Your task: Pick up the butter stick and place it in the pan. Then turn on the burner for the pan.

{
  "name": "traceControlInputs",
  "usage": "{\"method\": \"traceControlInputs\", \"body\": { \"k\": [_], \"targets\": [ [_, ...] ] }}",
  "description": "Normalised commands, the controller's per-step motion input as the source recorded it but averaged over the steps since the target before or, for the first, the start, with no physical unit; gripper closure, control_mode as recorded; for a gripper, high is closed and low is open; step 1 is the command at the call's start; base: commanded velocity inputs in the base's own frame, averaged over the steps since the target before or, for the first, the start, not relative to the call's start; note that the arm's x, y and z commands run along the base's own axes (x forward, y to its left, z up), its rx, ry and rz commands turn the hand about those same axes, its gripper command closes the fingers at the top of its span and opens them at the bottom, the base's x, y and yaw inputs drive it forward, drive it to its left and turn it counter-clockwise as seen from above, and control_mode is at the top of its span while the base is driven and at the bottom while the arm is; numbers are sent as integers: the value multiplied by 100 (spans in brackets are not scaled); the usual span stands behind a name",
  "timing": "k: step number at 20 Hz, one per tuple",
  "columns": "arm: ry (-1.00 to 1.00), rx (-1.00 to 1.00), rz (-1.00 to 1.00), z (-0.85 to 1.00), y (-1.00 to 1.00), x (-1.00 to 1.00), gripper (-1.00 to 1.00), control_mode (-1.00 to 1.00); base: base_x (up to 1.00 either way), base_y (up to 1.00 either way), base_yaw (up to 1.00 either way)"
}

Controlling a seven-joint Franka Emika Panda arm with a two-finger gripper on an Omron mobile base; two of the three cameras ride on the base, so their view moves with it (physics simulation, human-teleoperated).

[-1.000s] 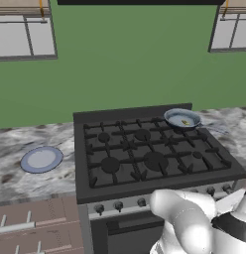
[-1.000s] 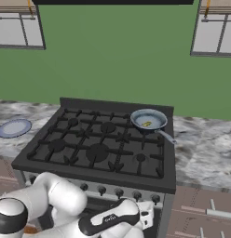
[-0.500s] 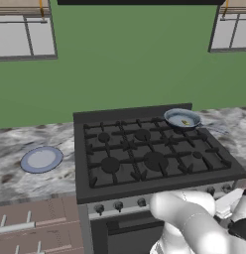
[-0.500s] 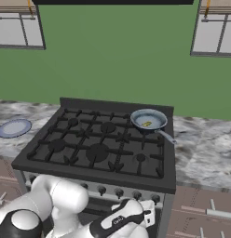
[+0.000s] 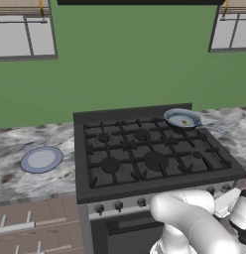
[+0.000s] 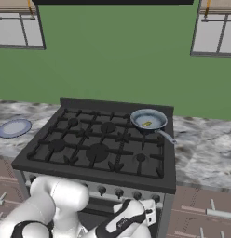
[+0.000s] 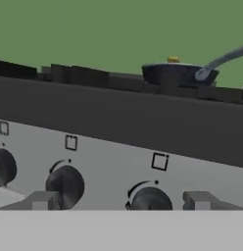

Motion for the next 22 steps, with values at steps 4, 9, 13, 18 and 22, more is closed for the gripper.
{"method": "traceControlInputs", "body": {
  "k": [4,9,13,18,22],
  "targets": [
    [0,2,0,-13,0,24,-100,-100,0,0,0],
    [0,2,0,-12,0,18,-100,-100,0,0,0],
    [0,1,0,-13,-4,13,-100,-100,0,0,0],
    [0,1,0,-14,-7,8,-100,-100,0,0,0],
    [0,0,0,-12,-8,5,-100,-100,0,0,0]
  ]
}}
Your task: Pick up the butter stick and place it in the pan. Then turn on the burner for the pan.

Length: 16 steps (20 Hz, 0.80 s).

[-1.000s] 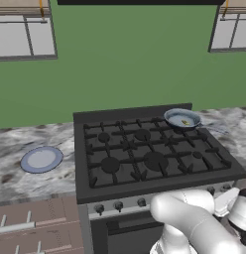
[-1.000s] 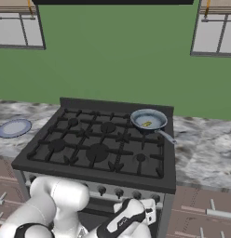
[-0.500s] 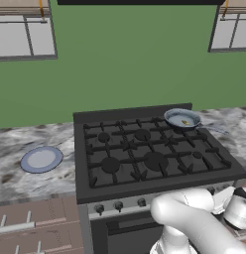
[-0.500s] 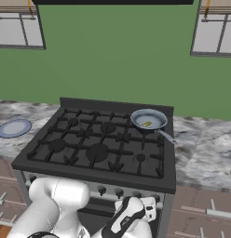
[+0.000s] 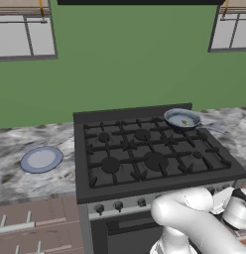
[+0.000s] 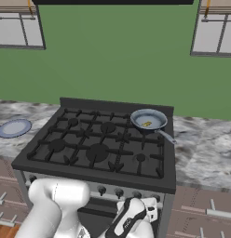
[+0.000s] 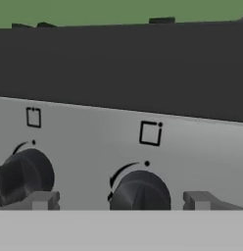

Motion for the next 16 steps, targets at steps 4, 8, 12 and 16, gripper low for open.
{"method": "traceControlInputs", "body": {
  "k": [4,8,12,16],
  "targets": [
    [0,0,0,-11,-5,9,-100,-100,0,0,0],
    [0,1,0,-8,0,10,-100,-100,0,0,0],
    [0,1,0,-11,0,10,-100,-100,0,0,0],
    [0,0,0,-13,1,12,100,-100,0,0,0]
  ]
}}
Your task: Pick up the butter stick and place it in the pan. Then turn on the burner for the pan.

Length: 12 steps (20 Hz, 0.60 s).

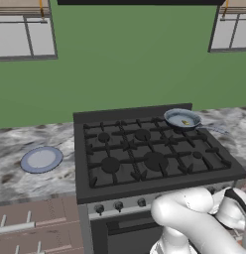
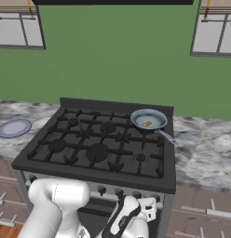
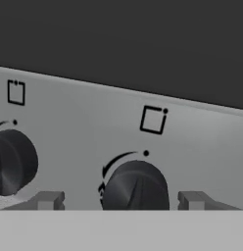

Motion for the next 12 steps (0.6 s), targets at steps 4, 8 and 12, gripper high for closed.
{"method": "traceControlInputs", "body": {
  "k": [4,8,12],
  "targets": [
    [0,0,0,-2,0,19,100,-100,0,0,0],
    [0,0,0,0,4,8,100,-100,0,0,0],
    [0,-15,3,0,12,0,100,-100,0,0,0]
  ]
}}
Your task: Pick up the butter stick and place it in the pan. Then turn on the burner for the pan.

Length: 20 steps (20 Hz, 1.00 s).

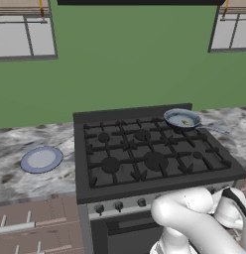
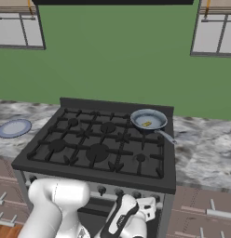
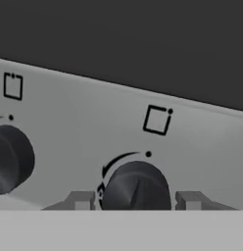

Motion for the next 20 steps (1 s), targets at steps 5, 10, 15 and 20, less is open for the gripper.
{"method": "traceControlInputs", "body": {
  "k": [5,10,15,20],
  "targets": [
    [-1,-34,4,-7,3,-2,100,-100,0,0,0],
    [-2,-38,6,-11,0,-2,100,-100,0,0,0],
    [-2,-38,6,-17,1,-5,100,-100,0,0,0],
    [0,-39,7,-23,8,-7,100,-100,0,0,0]
  ]
}}
